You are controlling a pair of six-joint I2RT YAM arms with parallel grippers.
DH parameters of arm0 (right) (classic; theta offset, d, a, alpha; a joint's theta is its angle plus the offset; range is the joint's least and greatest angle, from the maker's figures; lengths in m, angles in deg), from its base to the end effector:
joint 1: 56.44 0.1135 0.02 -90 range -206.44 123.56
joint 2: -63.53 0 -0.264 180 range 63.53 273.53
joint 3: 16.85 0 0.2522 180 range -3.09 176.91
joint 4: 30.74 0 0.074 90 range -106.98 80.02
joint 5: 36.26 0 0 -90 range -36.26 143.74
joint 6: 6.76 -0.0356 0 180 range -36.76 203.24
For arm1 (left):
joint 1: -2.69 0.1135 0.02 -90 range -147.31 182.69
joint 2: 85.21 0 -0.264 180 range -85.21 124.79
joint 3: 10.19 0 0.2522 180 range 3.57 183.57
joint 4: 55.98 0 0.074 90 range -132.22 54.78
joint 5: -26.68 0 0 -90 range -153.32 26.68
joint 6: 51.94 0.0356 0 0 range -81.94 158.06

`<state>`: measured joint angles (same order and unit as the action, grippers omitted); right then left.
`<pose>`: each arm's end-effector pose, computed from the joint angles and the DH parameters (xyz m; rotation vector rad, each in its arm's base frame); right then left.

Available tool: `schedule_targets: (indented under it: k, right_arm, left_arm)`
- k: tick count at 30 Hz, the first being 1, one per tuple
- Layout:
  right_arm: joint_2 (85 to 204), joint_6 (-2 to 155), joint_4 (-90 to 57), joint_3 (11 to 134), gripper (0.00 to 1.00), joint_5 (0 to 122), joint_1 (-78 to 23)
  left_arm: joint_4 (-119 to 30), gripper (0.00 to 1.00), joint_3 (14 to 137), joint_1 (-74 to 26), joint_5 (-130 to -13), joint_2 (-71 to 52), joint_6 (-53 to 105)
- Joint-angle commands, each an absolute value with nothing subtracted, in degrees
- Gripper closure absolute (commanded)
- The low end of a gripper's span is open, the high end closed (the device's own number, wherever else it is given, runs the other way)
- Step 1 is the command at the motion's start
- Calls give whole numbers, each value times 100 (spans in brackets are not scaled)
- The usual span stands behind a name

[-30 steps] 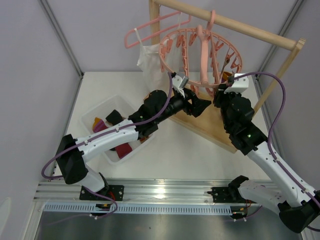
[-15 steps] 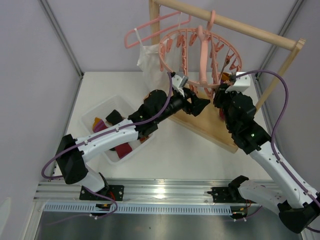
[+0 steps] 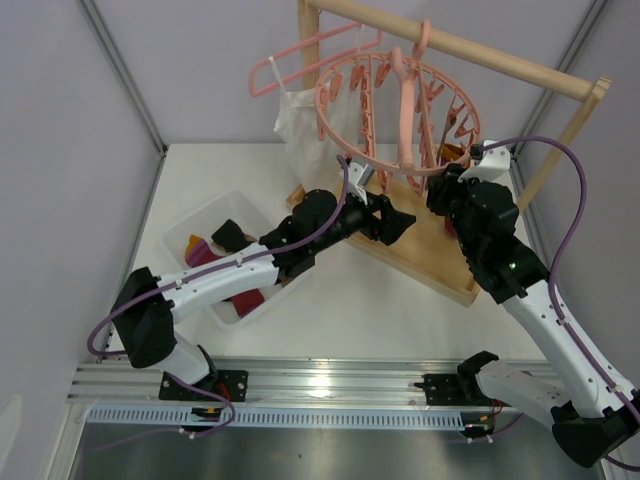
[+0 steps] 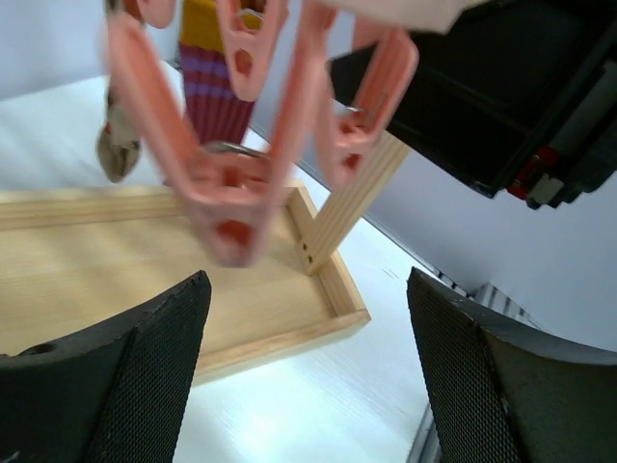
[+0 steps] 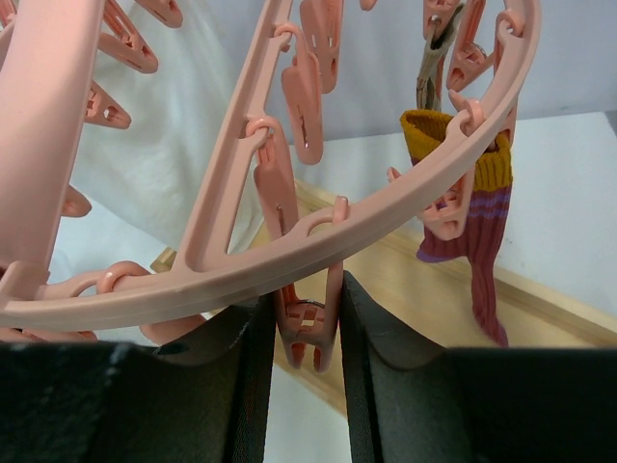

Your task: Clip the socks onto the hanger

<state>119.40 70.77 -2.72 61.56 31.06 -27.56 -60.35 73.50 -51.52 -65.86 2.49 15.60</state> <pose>0.1915 0.0900 0.4185 0.0616 1.6624 0.2180 0.2154 -0.3015 0.3603 0.4928 1.5966 -1.0717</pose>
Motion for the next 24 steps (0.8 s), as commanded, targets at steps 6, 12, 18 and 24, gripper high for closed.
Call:
schedule_targets:
  k: [6, 12, 18, 24]
  right_arm:
    - [11951, 6655, -266, 6494, 100, 3256, -2788]
    - [11881, 6444, -195, 6521, 100, 3343, -2788]
    - [11863, 6365, -152, 6512, 100, 3432, -2797]
    - [11890, 6338, -221, 6494, 100, 3484, -2814]
  left_arm:
    - [-6339, 14, 7809, -5329, -6359, 584, 1178]
    - [-6542, 14, 8003, -5329, -5682, 795, 985]
    - [-6682, 14, 8065, -5312, -5286, 988, 783]
    - [-6411, 14, 7838, -5312, -5391, 692, 739]
